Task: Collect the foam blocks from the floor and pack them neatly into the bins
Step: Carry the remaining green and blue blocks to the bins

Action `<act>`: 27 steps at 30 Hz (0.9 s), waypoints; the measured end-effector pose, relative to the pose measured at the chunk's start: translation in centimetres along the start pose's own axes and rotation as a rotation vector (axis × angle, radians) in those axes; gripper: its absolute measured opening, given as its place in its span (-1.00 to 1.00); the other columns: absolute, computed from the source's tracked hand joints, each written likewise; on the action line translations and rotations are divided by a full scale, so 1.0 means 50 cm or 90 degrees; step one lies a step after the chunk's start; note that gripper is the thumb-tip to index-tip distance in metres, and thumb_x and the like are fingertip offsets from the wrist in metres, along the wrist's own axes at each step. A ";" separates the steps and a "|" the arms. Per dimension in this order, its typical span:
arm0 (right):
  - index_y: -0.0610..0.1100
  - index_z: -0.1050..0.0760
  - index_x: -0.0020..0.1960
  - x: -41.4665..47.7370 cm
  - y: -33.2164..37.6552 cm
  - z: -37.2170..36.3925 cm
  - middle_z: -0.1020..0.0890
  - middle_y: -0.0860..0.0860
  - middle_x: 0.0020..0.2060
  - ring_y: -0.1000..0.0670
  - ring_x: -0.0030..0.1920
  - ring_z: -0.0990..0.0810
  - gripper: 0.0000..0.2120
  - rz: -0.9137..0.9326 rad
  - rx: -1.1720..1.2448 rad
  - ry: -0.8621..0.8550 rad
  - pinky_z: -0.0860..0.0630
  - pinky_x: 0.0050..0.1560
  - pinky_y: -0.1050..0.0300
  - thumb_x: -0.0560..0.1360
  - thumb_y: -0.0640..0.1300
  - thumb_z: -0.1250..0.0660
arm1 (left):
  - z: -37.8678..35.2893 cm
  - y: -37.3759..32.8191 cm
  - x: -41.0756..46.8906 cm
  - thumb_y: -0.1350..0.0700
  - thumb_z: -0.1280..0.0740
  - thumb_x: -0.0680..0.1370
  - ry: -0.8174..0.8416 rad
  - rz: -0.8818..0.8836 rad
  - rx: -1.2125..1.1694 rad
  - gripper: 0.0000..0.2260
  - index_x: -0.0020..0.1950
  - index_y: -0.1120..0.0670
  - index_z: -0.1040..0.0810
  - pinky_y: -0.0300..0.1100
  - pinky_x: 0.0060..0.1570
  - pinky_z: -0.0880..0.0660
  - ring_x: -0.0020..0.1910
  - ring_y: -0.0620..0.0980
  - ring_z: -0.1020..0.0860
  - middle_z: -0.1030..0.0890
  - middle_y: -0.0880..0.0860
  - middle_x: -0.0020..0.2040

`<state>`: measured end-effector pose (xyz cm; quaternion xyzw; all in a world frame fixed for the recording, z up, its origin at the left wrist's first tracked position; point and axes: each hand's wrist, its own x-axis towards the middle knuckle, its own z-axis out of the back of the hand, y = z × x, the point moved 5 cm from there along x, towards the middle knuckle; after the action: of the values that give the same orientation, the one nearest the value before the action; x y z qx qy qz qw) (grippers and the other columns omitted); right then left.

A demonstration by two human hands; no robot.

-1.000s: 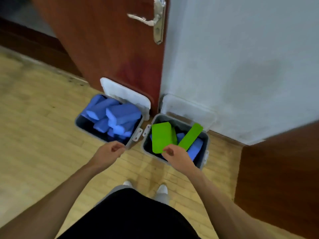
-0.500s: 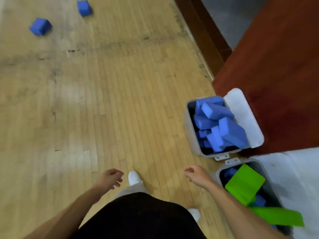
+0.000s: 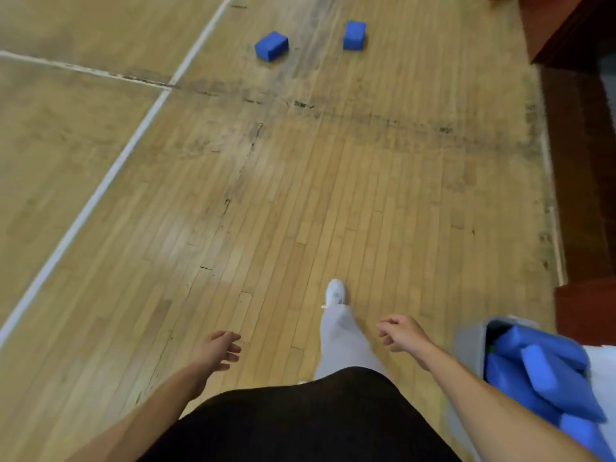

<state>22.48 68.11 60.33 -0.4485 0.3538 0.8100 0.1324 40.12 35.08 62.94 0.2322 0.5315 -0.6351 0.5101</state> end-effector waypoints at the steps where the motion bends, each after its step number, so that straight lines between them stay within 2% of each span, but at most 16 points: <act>1: -0.11 -0.54 -0.05 0.034 0.028 0.006 -0.60 -0.02 -0.22 0.01 -0.23 -0.54 -0.90 -0.008 0.007 0.011 -0.48 -0.17 0.13 0.56 -0.15 -0.25 | 0.003 -0.032 0.024 0.10 -0.20 0.63 -0.005 0.004 -0.008 -0.84 0.05 0.12 -0.54 -0.13 -0.15 -0.49 -0.12 0.07 -0.57 -0.60 0.17 -0.05; 8: -0.18 -0.49 -0.10 0.249 0.262 0.104 -0.57 -0.06 -0.25 0.00 -0.27 -0.53 -0.92 -0.072 0.040 0.032 -0.48 -0.25 0.14 0.54 -0.19 -0.26 | 0.048 -0.347 0.197 0.11 -0.18 0.64 -0.032 0.024 0.037 -0.82 0.10 0.14 -0.52 -0.14 -0.14 -0.47 -0.05 0.10 -0.56 -0.58 0.17 -0.02; 10: -0.17 -0.50 -0.13 0.294 0.350 0.145 -0.57 -0.06 -0.25 0.00 -0.28 -0.52 -0.89 -0.068 0.025 0.037 -0.47 -0.26 0.15 0.54 -0.19 -0.25 | 0.059 -0.469 0.241 0.10 -0.18 0.64 -0.032 -0.010 0.054 -0.82 0.11 0.13 -0.53 -0.13 -0.12 -0.48 -0.05 0.09 -0.57 -0.59 0.15 -0.03; 13: -0.20 -0.53 -0.05 0.372 0.500 0.219 -0.57 -0.05 -0.23 0.02 -0.27 -0.52 -0.87 -0.040 0.011 0.023 -0.46 -0.29 0.21 0.56 -0.16 -0.24 | 0.087 -0.643 0.311 0.14 -0.19 0.63 -0.064 -0.066 0.020 -0.83 0.06 0.14 -0.55 -0.11 -0.13 -0.48 -0.11 0.08 -0.57 -0.60 0.15 -0.08; 16: -0.18 -0.53 0.03 0.449 0.649 0.269 -0.61 -0.06 -0.15 0.01 -0.21 -0.57 -0.86 0.000 0.012 0.003 -0.54 -0.20 0.19 0.57 -0.14 -0.25 | 0.110 -0.779 0.365 0.15 -0.17 0.63 -0.091 -0.093 -0.021 -0.83 0.01 0.11 -0.56 -0.10 -0.12 -0.47 -0.12 0.07 -0.57 -0.61 0.14 -0.10; 19: -0.13 -0.54 0.01 0.527 0.777 0.297 -0.63 -0.07 -0.08 -0.01 -0.09 -0.61 -0.88 0.019 0.010 -0.014 -0.57 -0.05 0.10 0.57 -0.13 -0.25 | 0.118 -0.871 0.438 0.17 -0.16 0.62 -0.091 -0.084 -0.058 -0.82 0.02 0.12 -0.57 -0.11 -0.15 -0.46 -0.15 0.06 -0.56 -0.60 0.13 -0.13; 23: -0.09 -0.54 -0.06 0.626 0.893 0.297 -0.62 -0.08 -0.05 -0.02 -0.06 -0.60 -0.90 0.011 -0.042 0.001 -0.57 -0.09 0.17 0.57 -0.13 -0.25 | 0.125 -0.958 0.553 0.17 -0.19 0.61 -0.084 -0.058 -0.109 -0.82 0.00 0.12 -0.59 -0.13 -0.17 -0.47 -0.15 0.05 -0.58 -0.61 0.12 -0.14; 27: -0.12 -0.53 -0.06 0.734 0.998 0.319 -0.62 -0.10 -0.05 -0.04 -0.04 -0.61 -0.89 -0.046 -0.073 -0.001 -0.59 -0.03 0.10 0.56 -0.13 -0.25 | 0.183 -1.046 0.682 0.16 -0.19 0.60 -0.101 -0.018 -0.132 -0.83 0.02 0.13 -0.57 -0.12 -0.15 -0.47 -0.11 0.06 -0.57 -0.60 0.13 -0.10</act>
<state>-34.80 39.73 58.47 -0.4668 0.2906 0.8241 0.1360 -17.09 8.61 60.30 0.1200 0.5557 -0.6002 0.5626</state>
